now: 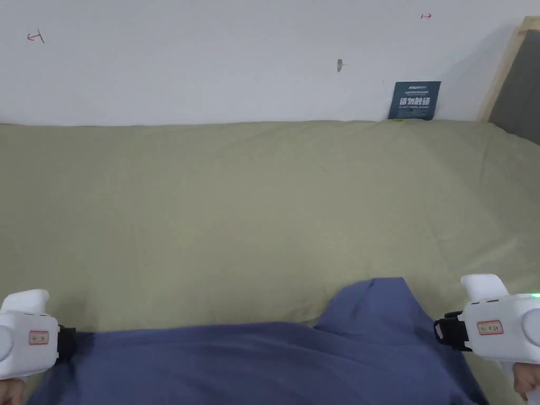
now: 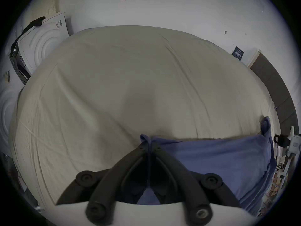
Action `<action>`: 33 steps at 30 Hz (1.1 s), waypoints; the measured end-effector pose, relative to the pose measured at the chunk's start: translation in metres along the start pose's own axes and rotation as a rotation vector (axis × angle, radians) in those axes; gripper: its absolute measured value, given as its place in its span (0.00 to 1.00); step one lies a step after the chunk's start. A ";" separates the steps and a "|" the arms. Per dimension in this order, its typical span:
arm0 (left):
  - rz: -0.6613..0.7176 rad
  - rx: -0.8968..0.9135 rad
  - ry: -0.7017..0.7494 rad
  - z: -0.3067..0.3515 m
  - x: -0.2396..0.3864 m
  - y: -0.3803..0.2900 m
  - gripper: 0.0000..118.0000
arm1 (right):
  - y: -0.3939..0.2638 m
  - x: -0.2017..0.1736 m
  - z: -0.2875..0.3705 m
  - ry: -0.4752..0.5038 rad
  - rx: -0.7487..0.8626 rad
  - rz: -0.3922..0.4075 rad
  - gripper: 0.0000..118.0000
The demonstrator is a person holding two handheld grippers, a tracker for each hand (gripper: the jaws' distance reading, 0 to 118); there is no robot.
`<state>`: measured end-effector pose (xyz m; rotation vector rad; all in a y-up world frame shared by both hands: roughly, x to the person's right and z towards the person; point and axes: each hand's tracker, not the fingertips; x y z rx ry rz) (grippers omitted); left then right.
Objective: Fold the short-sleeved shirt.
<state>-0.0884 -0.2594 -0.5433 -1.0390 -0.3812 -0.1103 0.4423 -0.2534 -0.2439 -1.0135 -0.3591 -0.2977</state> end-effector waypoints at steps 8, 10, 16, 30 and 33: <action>-0.007 0.000 0.009 0.002 0.005 -0.002 0.01 | -0.001 0.002 -0.023 -0.012 -0.081 0.019 0.68; -0.004 0.006 0.006 0.007 0.005 -0.002 0.01 | -0.005 0.000 -0.010 -0.020 -0.011 -0.010 0.31; -0.020 0.035 -0.017 0.043 0.001 -0.006 0.01 | -0.010 -0.006 0.044 0.038 0.095 -0.040 0.04; -0.077 0.185 -0.134 0.185 -0.025 -0.078 0.01 | -0.086 -0.013 0.173 0.094 0.258 -0.021 0.04; -0.102 0.208 -0.132 0.203 -0.030 -0.109 0.01 | -0.121 -0.016 0.190 0.093 0.281 -0.007 0.04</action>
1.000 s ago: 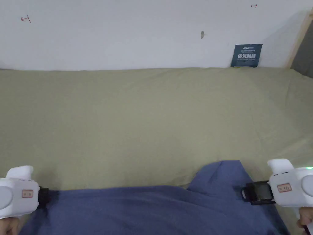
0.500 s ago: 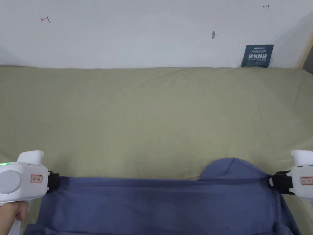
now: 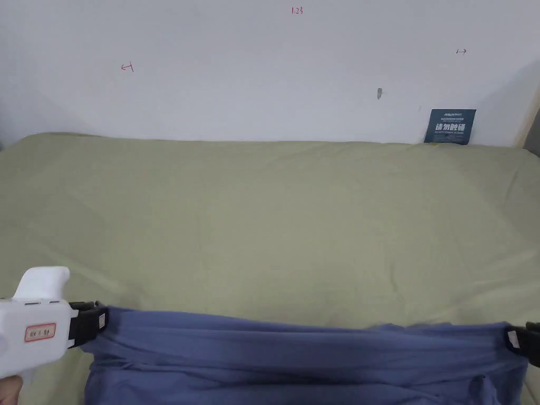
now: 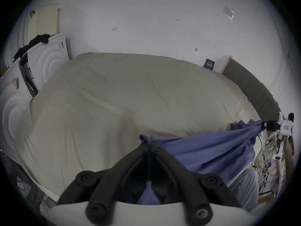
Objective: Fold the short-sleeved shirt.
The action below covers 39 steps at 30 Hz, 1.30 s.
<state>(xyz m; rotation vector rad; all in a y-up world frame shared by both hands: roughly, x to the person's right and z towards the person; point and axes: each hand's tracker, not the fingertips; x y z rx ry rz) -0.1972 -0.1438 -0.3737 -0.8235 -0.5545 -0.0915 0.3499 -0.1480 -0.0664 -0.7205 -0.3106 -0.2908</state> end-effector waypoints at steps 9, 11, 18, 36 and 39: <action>-0.012 0.032 -0.009 0.027 -0.005 -0.094 0.01 | -0.093 0.000 0.023 -0.009 -0.049 0.007 0.04; -0.024 0.019 0.003 0.020 -0.005 -0.110 0.01 | -0.107 0.002 0.017 -0.009 -0.069 -0.010 0.04; 0.008 -0.063 0.034 0.001 -0.010 -0.122 0.95 | -0.121 0.009 -0.012 -0.057 -0.175 -0.013 0.95; -0.102 0.559 0.113 0.092 0.149 -0.016 0.00 | -0.007 -0.162 0.080 -0.077 0.571 0.090 0.01; -0.094 0.621 0.148 0.092 0.158 -0.021 0.00 | -0.009 -0.176 0.080 -0.106 0.619 0.118 0.01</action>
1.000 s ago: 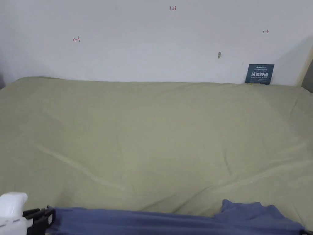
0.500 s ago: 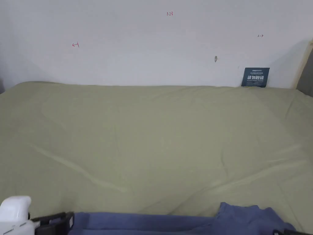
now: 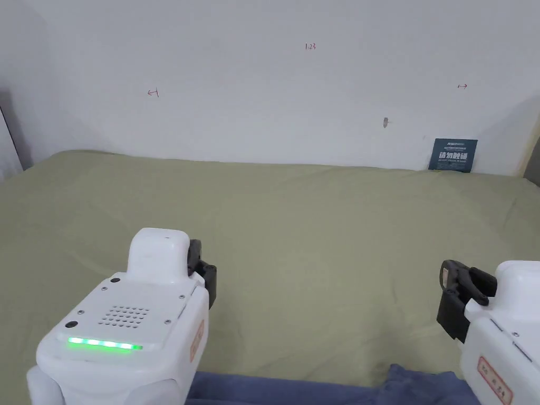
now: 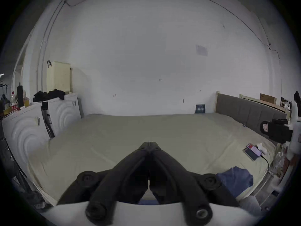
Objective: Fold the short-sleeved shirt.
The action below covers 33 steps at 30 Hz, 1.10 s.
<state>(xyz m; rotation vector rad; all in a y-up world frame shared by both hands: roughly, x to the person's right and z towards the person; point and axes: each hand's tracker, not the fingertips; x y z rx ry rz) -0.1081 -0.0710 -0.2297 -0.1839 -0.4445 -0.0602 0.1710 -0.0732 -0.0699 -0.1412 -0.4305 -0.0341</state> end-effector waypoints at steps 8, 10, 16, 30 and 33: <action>-0.047 0.032 -0.007 0.009 0.013 0.005 0.00 | 0.003 -0.016 -0.001 -0.013 0.026 0.020 0.01; -0.050 0.033 -0.006 0.010 0.013 0.004 0.00 | 0.003 -0.019 -0.001 -0.017 0.031 0.028 0.01; -0.019 -0.053 -0.038 0.006 -0.028 0.002 0.00 | 0.004 -0.026 0.003 -0.050 0.066 0.046 0.01; 0.500 -0.836 -0.370 -0.084 -0.230 -0.118 0.00 | -0.008 -0.050 0.012 -0.024 0.008 0.077 0.01; 0.552 -0.867 -0.454 -0.094 -0.241 -0.129 0.00 | -0.010 -0.050 0.009 -0.020 0.000 0.074 0.01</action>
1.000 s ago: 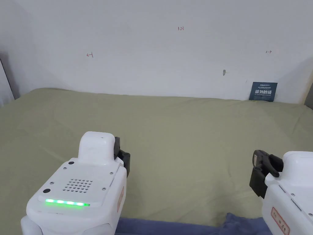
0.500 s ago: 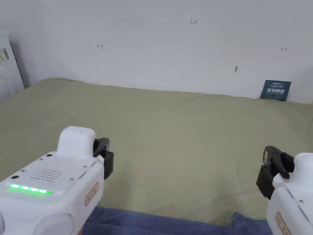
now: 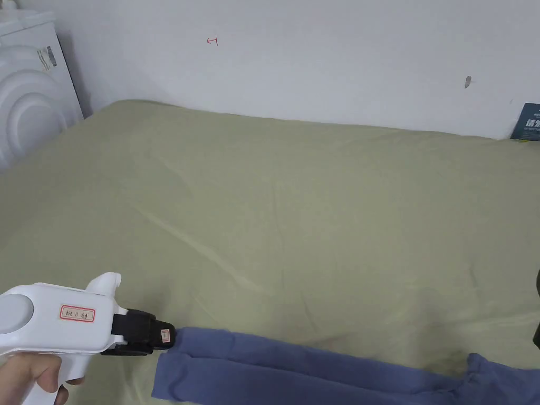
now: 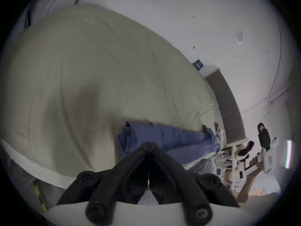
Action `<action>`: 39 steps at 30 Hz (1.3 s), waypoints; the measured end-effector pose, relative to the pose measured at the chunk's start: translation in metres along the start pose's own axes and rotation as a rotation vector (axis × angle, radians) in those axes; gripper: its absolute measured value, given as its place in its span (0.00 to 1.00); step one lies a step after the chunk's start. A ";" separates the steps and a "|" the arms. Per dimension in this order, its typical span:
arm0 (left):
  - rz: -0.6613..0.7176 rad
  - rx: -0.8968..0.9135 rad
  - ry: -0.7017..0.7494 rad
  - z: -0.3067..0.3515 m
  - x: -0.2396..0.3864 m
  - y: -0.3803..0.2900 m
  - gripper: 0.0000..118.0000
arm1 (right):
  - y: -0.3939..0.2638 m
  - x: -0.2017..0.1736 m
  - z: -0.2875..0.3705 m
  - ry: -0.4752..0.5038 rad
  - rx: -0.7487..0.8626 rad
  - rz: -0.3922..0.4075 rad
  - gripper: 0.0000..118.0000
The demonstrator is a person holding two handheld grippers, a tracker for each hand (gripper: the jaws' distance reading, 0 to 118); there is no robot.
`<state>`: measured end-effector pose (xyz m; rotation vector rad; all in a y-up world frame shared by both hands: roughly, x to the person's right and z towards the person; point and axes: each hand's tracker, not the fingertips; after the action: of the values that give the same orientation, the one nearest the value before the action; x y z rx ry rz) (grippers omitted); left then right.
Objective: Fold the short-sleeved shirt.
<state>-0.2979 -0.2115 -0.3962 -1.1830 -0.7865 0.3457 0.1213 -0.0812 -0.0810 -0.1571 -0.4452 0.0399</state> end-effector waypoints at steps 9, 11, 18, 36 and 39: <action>0.068 -0.110 -0.211 -0.029 -0.033 0.013 0.98 | -0.003 0.002 -0.005 0.029 -0.048 -0.049 0.01; 0.145 -0.118 -0.283 -0.036 -0.042 0.012 0.98 | -0.005 0.001 -0.007 0.037 -0.059 -0.055 0.01; 0.246 -0.171 -0.442 -0.071 -0.061 -0.003 0.97 | -0.007 0.000 -0.007 0.046 -0.071 -0.062 0.01; 0.258 -0.010 -0.177 -0.018 -0.041 0.007 0.04 | -0.009 0.019 0.006 0.065 -0.052 -0.093 0.01; 0.256 0.057 -0.129 0.021 -0.045 0.008 0.04 | -0.010 0.024 0.008 0.064 -0.046 -0.090 0.01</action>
<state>-0.3428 -0.2223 -0.4167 -1.2189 -0.7317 0.6572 0.1397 -0.0885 -0.0621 -0.1829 -0.3890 -0.0633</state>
